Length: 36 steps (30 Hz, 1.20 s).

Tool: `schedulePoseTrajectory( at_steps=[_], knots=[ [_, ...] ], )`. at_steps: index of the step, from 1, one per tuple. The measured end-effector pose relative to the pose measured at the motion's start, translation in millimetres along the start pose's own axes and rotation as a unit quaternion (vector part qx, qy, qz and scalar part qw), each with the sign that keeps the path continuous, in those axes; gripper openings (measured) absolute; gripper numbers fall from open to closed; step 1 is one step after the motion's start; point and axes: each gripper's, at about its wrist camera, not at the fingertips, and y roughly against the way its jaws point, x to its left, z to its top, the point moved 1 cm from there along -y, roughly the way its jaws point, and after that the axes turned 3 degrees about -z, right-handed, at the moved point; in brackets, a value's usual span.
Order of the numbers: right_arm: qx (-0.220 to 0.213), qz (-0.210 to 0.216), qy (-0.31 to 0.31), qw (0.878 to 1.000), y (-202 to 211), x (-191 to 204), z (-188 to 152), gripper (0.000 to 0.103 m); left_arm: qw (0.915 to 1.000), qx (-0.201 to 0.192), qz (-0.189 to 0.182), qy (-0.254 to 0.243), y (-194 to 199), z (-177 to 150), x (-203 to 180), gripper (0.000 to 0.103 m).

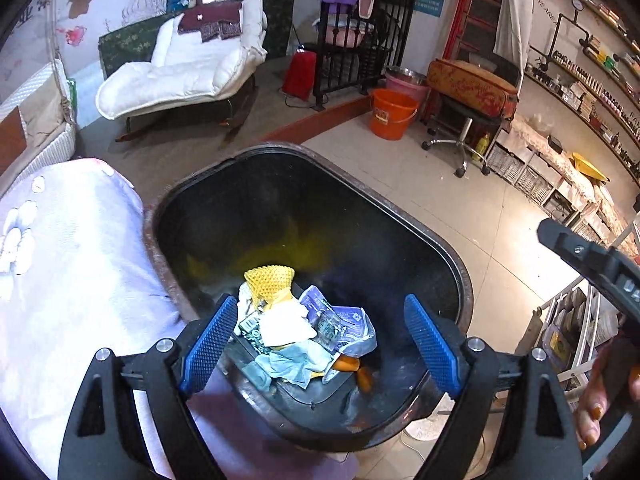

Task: Collect trash
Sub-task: 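Move both tools back over the bed toward the orange net and tissue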

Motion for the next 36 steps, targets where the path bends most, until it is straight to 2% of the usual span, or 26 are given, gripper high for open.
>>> schedulePoseTrajectory(
  at_steps=[5, 10, 16, 20, 26, 30, 34, 36],
  knots=[
    [0.011, 0.015, 0.015, 1.000, -3, 15, -3, 0.080, 0.9992, -0.034, 0.009, 0.019, 31, -7, 11, 0.088],
    [0.021, 0.051, 0.049, 0.997, -4, 45, -7, 0.080, 0.9972, -0.059, 0.023, 0.039, 61, -17, 34, 0.091],
    [0.040, 0.102, 0.110, 0.988, -7, 97, -16, 0.081, 0.9926, -0.071, 0.070, 0.070, 89, -32, 67, 0.097],
    [0.065, 0.142, 0.151, 0.976, -9, 137, -25, 0.081, 0.9883, -0.072, 0.109, 0.079, 105, -45, 92, 0.097],
    [0.100, 0.193, 0.224, 0.950, -13, 203, -43, 0.081, 0.9750, -0.088, 0.169, 0.115, 135, -71, 142, 0.098],
    [0.124, 0.231, 0.265, 0.928, -14, 247, -59, 0.081, 0.9643, -0.074, 0.217, 0.133, 150, -91, 182, 0.098],
    [0.149, 0.262, 0.309, 0.902, -15, 297, -82, 0.081, 0.9499, -0.071, 0.248, 0.177, 173, -110, 228, 0.098],
    [0.155, 0.275, 0.341, 0.885, -14, 324, -93, 0.081, 0.9387, -0.069, 0.270, 0.204, 185, -115, 252, 0.098]
  ],
)
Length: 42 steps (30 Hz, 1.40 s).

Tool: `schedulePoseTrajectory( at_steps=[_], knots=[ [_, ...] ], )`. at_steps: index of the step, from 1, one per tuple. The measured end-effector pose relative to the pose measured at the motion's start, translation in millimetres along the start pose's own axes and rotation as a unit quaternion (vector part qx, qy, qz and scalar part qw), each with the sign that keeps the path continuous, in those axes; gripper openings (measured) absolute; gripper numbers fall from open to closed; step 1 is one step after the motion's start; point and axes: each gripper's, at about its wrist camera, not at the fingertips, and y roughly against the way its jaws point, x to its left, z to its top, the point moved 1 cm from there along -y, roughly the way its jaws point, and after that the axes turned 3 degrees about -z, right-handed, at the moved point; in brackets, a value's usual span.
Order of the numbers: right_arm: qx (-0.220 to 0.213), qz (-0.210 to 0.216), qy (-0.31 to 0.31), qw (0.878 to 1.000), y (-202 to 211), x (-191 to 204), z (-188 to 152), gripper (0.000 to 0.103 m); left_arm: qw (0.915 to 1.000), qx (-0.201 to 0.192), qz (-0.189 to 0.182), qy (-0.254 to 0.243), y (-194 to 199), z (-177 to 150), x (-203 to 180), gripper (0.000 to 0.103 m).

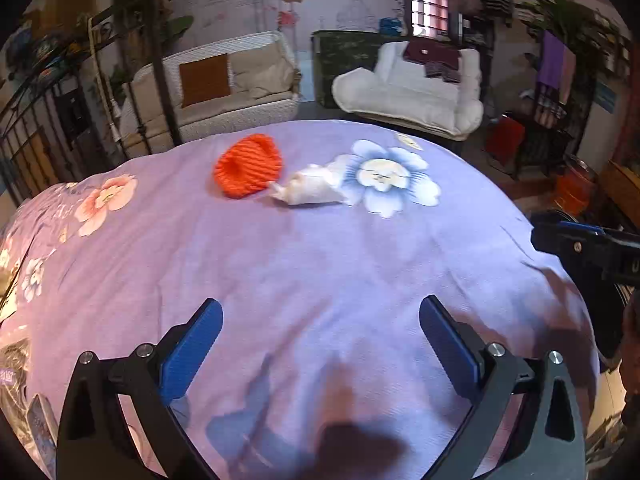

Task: Collect trash
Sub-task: 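Move both tools back over the bed toward the orange net and tissue, then grasp the white tissue with the right gripper while the left grasps the orange foam net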

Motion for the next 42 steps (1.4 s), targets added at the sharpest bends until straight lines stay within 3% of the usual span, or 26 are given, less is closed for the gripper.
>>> schedulePoseTrajectory(
  at_steps=[7, 11, 18, 21, 25, 30, 42],
  knots=[
    [0.036, 0.064, 0.038, 0.997, -66, 68, 49, 0.081, 0.9948, 0.012, 0.048, 0.089, -8, 18, 77, 0.098],
    [0.046, 0.055, 0.042, 0.997, -106, 90, 70, 0.080, 0.9890, 0.008, 0.048, 0.139, -14, 23, 105, 0.098],
    [0.063, 0.060, 0.031, 0.996, -148, 111, 91, 0.079, 0.9872, 0.013, 0.049, 0.152, -37, 34, 122, 0.098],
    [0.071, 0.056, 0.033, 0.995, -162, 121, 96, 0.074, 0.9854, 0.016, 0.045, 0.163, -45, 34, 130, 0.098],
    [0.084, 0.036, 0.036, 0.995, -178, 127, 96, 0.057, 0.9830, 0.020, 0.034, 0.179, -53, 35, 137, 0.098],
    [0.084, 0.038, 0.033, 0.995, -175, 123, 94, 0.033, 0.9826, 0.022, 0.023, 0.183, -63, 40, 137, 0.098],
    [0.042, 0.011, 0.028, 0.999, -123, 80, 81, 0.031, 0.9921, 0.021, -0.020, 0.123, -101, 78, 92, 0.098]
  ],
)
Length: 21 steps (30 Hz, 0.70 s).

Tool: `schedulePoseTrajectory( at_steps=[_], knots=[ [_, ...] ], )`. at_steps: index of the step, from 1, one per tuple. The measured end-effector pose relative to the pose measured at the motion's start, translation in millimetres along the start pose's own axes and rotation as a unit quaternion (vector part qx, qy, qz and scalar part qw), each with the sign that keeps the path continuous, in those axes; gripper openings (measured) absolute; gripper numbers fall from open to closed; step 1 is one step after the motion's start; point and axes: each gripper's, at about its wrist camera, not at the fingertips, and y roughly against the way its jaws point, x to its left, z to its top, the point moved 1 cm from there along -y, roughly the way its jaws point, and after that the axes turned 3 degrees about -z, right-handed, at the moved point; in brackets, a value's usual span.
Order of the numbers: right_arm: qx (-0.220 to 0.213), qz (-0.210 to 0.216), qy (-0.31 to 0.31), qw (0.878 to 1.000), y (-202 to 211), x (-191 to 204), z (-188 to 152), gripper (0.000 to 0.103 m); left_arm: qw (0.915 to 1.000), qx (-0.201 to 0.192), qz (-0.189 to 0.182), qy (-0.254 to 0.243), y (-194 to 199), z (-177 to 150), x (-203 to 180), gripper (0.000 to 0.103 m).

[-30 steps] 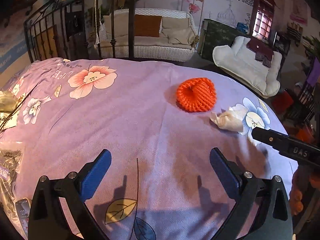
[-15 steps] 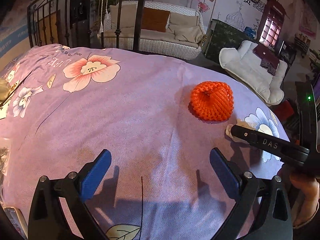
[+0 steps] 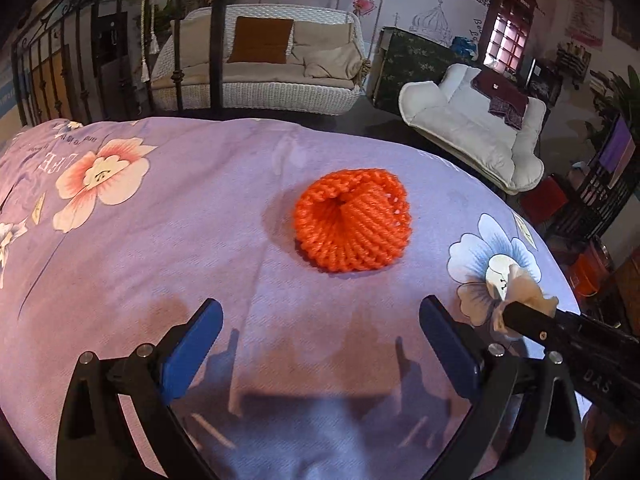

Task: Collect trash
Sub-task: 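Grasp the white tissue with the right gripper while the left grasps the orange foam net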

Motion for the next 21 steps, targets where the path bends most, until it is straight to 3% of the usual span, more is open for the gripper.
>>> schedulePoseTrajectory(
  at_steps=[6, 12, 14, 18, 20, 21],
  knots=[
    [-0.006, -0.003, -0.020, 1.000, 14, -20, -6, 0.031, 0.9994, 0.012, -0.016, -0.026, -31, 21, -21, 0.098],
    [-0.014, -0.007, -0.026, 1.000, 23, -31, -12, 0.031, 0.9992, 0.025, -0.003, -0.030, -62, 35, -26, 0.096],
    [-0.013, -0.004, -0.029, 0.999, 25, -33, -14, 0.031, 0.9991, 0.028, -0.003, -0.031, -66, 36, -27, 0.073],
    [-0.016, 0.001, -0.034, 0.999, 29, -35, -18, 0.031, 0.9995, 0.026, 0.000, -0.016, -65, 34, -23, 0.050],
    [-0.019, -0.001, -0.034, 0.999, 31, -35, -20, 0.031, 0.9996, 0.025, 0.003, -0.013, -63, 34, -22, 0.026],
    [-0.021, -0.001, -0.034, 0.999, 32, -35, -20, 0.031, 0.9997, 0.024, 0.002, -0.010, -60, 33, -21, 0.023]
  ],
)
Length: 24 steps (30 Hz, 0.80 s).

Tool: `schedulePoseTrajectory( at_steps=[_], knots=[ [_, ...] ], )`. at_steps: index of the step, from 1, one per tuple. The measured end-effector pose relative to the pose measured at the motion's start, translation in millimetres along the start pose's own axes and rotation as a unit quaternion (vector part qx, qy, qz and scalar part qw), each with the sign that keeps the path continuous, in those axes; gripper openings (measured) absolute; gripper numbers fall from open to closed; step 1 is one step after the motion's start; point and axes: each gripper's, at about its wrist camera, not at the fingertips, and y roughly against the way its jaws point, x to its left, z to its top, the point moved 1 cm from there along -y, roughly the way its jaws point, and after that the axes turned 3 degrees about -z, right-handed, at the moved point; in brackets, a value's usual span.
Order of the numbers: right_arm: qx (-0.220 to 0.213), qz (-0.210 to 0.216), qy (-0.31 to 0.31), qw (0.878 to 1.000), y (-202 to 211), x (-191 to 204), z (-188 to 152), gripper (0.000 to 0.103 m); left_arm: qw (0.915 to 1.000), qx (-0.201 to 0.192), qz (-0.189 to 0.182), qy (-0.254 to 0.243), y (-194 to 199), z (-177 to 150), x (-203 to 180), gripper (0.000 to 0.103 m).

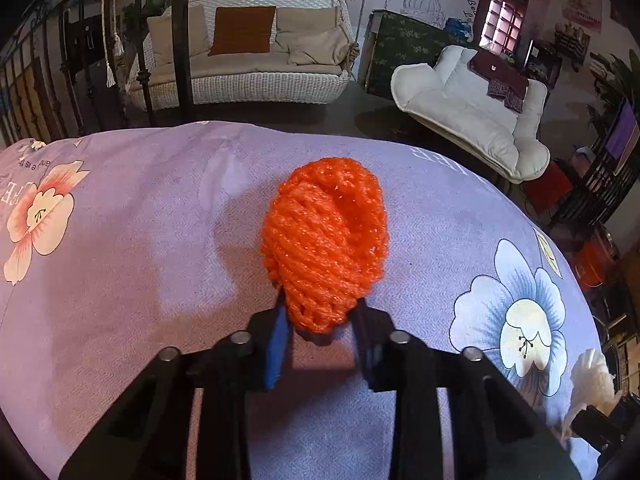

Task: Collect trash
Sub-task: 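Grasp the white tissue with the right gripper while the left grasps the orange foam net, then carry the white tissue into the bin and open the right gripper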

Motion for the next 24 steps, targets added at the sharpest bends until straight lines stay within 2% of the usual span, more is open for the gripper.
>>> schedulePoseTrajectory(
  at_steps=[4, 11, 24],
  knots=[
    [-0.005, 0.004, -0.011, 1.000, 8, -4, -4, 0.031, 0.9999, -0.012, -0.003, -0.009, 15, -7, -5, 0.017],
    [-0.027, 0.002, -0.016, 1.000, 36, -9, -17, 0.031, 0.9985, -0.041, -0.009, -0.034, 63, -34, -20, 0.017],
    [-0.082, -0.037, 0.002, 0.996, 105, -25, -67, 0.031, 0.9938, -0.057, -0.068, -0.066, 141, -104, -68, 0.017]
  ],
)
